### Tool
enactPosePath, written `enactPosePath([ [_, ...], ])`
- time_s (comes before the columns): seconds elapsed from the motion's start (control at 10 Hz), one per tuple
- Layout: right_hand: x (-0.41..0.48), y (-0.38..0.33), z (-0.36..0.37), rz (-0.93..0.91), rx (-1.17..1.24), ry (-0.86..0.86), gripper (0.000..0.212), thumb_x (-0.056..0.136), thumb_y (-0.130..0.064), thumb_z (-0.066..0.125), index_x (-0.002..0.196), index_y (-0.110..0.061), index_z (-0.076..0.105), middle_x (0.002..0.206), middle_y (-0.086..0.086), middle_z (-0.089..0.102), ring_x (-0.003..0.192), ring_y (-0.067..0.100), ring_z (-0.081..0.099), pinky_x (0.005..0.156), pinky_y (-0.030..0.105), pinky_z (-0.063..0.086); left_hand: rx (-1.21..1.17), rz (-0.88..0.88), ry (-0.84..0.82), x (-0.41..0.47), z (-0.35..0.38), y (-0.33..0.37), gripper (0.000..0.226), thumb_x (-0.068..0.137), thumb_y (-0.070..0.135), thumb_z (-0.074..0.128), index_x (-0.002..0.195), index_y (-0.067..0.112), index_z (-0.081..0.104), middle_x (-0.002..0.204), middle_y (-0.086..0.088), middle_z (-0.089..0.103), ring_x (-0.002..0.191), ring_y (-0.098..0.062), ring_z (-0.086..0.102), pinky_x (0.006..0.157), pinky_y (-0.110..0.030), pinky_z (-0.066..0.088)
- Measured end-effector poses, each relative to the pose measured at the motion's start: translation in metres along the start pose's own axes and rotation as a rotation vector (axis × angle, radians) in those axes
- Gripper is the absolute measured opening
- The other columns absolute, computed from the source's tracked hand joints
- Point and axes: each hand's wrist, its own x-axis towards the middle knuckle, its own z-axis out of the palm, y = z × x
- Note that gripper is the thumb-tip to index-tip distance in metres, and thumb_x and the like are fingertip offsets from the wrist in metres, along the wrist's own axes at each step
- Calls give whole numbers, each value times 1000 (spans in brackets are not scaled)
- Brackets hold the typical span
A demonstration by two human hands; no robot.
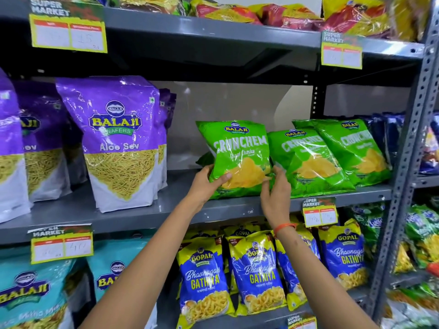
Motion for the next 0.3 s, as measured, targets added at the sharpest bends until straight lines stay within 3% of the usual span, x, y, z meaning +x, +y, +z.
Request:
enactPosePath([
  [0.1,-8,-5,4,-1,-62,3,50,91,-22,43,135,1,32,135,23,46,124,37,41,105,43,32,38,7,35,-4,3,3,67,80,37,71,133,6,46,130,-9,59,115,-20,56,91,-27,43],
  [0.2,-15,-8,10,-66,-130,61,56,90,-28,42,138,-2,29,144,22,37,134,36,31,112,43,26,100,28,62,-11,4,5,70,77,43,72,132,8,46,129,-10,59,117,-24,56,94,-33,47],
  [0.3,-19,-17,14,-166,-89,94,50,89,-25,47,133,-5,36,140,22,39,131,34,34,110,40,27,232,62,200,-20,6,12,83,77,53,67,140,10,36,141,-12,50,130,-29,46,104,-43,42],
])
